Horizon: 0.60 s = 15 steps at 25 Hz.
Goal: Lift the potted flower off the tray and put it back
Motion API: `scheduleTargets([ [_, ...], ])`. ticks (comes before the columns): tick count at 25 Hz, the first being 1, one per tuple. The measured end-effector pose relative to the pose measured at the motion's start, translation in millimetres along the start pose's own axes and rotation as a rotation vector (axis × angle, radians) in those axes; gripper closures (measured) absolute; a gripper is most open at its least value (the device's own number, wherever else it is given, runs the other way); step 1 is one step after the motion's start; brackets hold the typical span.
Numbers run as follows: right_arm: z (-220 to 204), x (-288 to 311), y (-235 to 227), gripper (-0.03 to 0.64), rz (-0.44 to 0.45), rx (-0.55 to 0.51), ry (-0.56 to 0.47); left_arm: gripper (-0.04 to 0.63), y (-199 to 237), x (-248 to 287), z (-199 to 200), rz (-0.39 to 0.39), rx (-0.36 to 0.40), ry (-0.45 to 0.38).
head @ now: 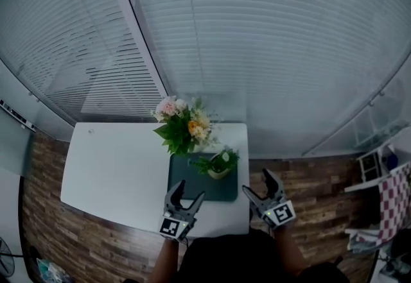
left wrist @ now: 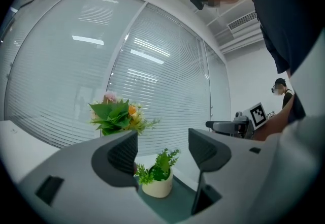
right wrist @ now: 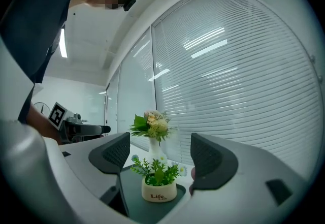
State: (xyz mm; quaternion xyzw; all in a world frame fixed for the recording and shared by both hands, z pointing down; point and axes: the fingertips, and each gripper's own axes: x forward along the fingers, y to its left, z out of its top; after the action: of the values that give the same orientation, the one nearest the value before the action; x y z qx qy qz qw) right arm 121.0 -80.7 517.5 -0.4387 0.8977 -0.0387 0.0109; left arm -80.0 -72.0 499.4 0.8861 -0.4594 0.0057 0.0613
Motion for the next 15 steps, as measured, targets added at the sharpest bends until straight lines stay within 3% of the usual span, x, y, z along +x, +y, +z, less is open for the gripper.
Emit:
scheduleTargets([
  [3, 13, 2, 2, 0.272, -0.005, -0.004, -0.023, 0.290, -1, -1, 7, 0.000, -0.001, -0.009],
  [6, 12, -1, -5, 0.449, -0.056, -0.012, -0.011, 0.294, -3, -4, 15, 0.002, 0.009, -0.030],
  [7, 10, -2, -8, 0.504, -0.073, -0.004, -0.010, 0.344, -2, -5, 17, 0.013, 0.017, -0.035],
  [8, 12, -3, -10, 0.551, -0.083, 0.007, -0.014, 0.456, -1, -6, 19, 0.028, 0.022, -0.042],
  [10, 19, -2, -10, 0.606, -0.085, 0.017, -0.021, 0.549, 3, -8, 22, 0.053, 0.032, -0.056],
  [12, 15, -4, -11, 0.612, -0.079, -0.007, -0.011, 0.588, 8, -11, 24, 0.087, 0.033, -0.065],
  [15, 12, -3, -11, 0.613, -0.088, -0.019, 0.001, 0.589, 20, -16, 25, 0.142, 0.010, -0.079],
])
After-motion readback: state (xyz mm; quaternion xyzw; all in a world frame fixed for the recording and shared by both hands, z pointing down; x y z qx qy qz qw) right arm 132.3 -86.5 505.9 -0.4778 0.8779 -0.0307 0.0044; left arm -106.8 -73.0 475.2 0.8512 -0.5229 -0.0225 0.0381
